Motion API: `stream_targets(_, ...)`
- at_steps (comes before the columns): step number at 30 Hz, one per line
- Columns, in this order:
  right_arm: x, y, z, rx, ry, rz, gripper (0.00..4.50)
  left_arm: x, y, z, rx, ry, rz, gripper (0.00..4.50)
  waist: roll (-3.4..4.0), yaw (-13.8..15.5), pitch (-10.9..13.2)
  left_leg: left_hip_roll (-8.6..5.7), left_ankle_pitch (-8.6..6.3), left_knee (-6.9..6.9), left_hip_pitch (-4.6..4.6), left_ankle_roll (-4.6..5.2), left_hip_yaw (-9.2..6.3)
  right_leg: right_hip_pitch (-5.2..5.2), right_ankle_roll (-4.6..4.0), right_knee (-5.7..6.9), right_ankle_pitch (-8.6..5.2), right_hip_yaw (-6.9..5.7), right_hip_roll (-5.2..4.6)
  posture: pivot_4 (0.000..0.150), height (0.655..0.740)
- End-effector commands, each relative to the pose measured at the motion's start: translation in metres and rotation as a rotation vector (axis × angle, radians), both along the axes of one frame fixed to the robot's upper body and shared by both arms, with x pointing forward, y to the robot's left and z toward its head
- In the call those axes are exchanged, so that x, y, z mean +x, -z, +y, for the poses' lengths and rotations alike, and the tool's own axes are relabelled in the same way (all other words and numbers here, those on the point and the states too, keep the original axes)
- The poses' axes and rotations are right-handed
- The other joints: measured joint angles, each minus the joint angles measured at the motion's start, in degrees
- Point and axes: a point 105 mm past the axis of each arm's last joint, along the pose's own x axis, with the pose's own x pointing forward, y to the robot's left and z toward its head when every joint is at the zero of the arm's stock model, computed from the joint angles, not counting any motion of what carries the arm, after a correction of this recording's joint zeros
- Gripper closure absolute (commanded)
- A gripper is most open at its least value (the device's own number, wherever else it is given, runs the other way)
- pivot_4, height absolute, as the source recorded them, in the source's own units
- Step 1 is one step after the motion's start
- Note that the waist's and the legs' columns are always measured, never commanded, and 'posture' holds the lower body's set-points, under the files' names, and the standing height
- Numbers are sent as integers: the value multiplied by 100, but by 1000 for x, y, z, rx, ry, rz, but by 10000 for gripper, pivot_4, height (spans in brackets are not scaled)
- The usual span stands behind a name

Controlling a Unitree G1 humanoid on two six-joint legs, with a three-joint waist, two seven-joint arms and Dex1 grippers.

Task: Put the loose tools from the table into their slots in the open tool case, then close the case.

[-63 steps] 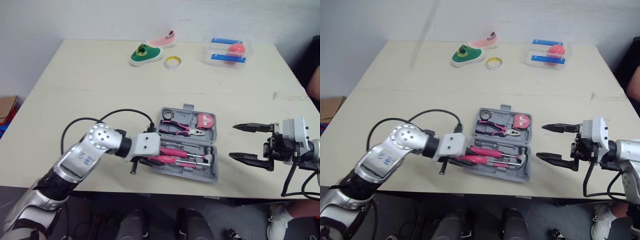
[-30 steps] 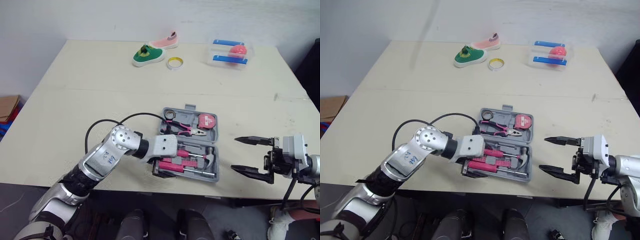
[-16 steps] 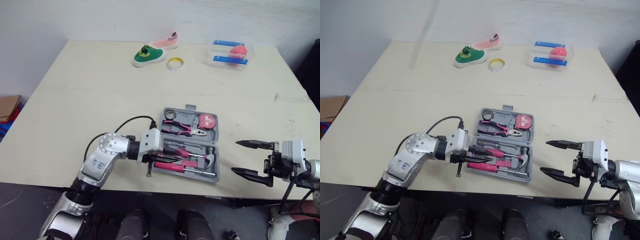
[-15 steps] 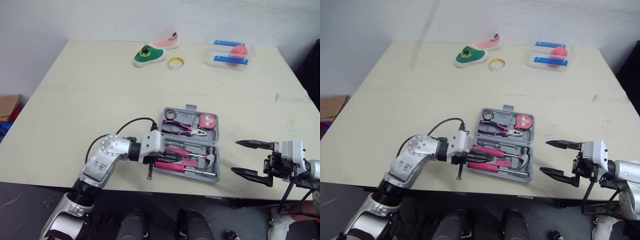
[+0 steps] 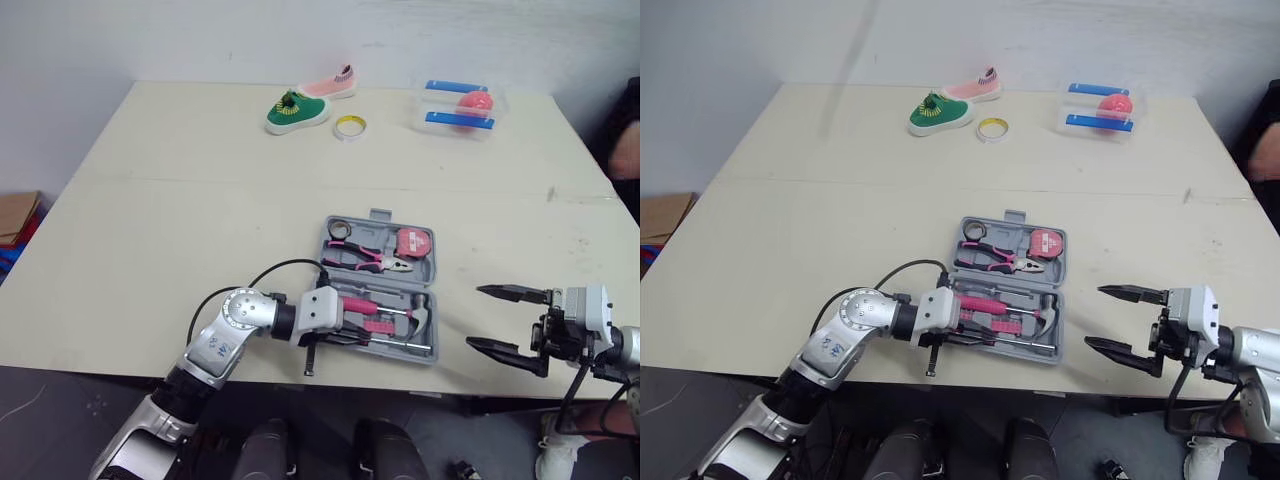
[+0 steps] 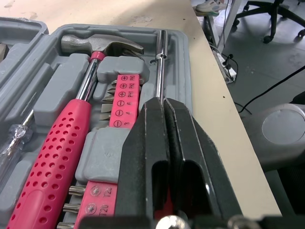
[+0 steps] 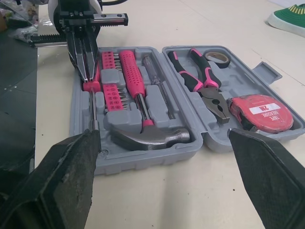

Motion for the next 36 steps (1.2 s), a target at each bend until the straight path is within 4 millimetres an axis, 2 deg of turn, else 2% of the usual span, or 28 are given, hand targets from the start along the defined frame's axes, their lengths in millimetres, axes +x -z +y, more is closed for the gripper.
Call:
stream_targets(1,-2,-5,-4,2,18,-32,0,2,32,16,132,-51,75,44587,2,-4,-2,1,-1,0,2,0,0,1,0,0,0,1,0,1500,7400)
stream_targets(5,-3,-3,-4,3,20,-27,0,3,38,17,153,-72,104,44587,5,-6,-4,3,-3,0,8,-1,0,5,0,1,0,4,0,1500,7400)
stream_targets(7,-3,-1,-4,4,23,-24,0,6,54,23,223,-134,152,44587,7,-2,-10,4,-4,0,9,-1,0,6,0,0,0,7,1,1500,7400)
stream_targets(10,-1,0,-3,6,30,-24,0,1,74,38,367,-130,173,44587,18,-1,-54,4,-6,0,24,0,-7,30,-1,-7,0,8,0,1500,7400)
stream_targets(12,1,1,-2,3,37,-26,0,-1,77,40,394,-127,171,44587,27,-10,-93,10,-40,-2,58,23,-17,74,-3,-23,-2,14,1,1500,7400)
stream_targets(15,8,1,-2,6,83,-49,0,1,71,37,356,-143,152,44587,39,-39,-145,33,-75,-28,122,-13,-15,135,-12,-62,-8,28,17,1500,7400)
stream_targets(18,24,-7,-6,62,209,-49,0,12,23,18,54,-150,54,44587,75,-62,-156,36,-72,-43,121,-19,-12,124,-14,-68,-9,36,19,1500,7400)
stream_targets(19,29,-7,-9,64,247,-26,0,14,-1,17,-65,-142,15,44587,91,-59,-152,36,-68,-44,113,-21,-8,113,-14,-64,-9,40,18,1500,7400)
stream_targets(20,31,-6,-10,60,268,-9,0,15,-15,19,-133,-136,-8,44587,102,-59,-144,35,-62,-44,103,-22,-5,98,-14,-56,-8,44,17,1500,7400)
stream_targets(22,32,-6,-8,66,253,-4,0,15,-42,27,-249,-123,-75,44587,58,-51,-98,34,-30,-44,84,-4,-2,62,-29,-21,-17,45,17,1500,7400)
stream_targets(25,37,3,-6,9,217,-5,8702,35,-67,60,-297,-247,-109,45000,46,-49,-89,34,-2,-46,61,-43,-2,38,-34,-14,-20,40,21,1500,7400)
stream_targets(26,40,6,-7,-17,216,-4,14620,41,-66,72,-262,-284,-109,45000,41,-56,-86,31,-3,-46,61,-39,0,38,-33,-14,-19,41,20,1500,7400)
stream_targets(29,48,14,-8,-67,221,-3,26155,57,-60,101,-174,-405,-126,45000,37,-111,-80,29,-5,-47,61,-34,5,38,-29,-15,-17,40,20,1500,7400)
stream_targets(32,56,25,-2,-127,210,-2,41677,68,-44,116,-112,-490,-110,45000,34,-141,-76,12,-3,-64,64,-25,8,36,-24,-20,-15,39,10,1500,7400)
stream_targets(33,58,30,0,-149,207,0,43457,69,-39,118,-93,-496,-100,45000,31,-145,-74,10,-3,-64,62,-25,9,35,-24,-21,-15,38,9,1500,7400)
stream_targets(36,67,37,7,-185,189,-10,43457,79,-25,111,-87,-527,-53,45000,26,-143,-71,6,-3,-66,55,-25,12,24,-21,-21,-14,12,8,1500,7400)
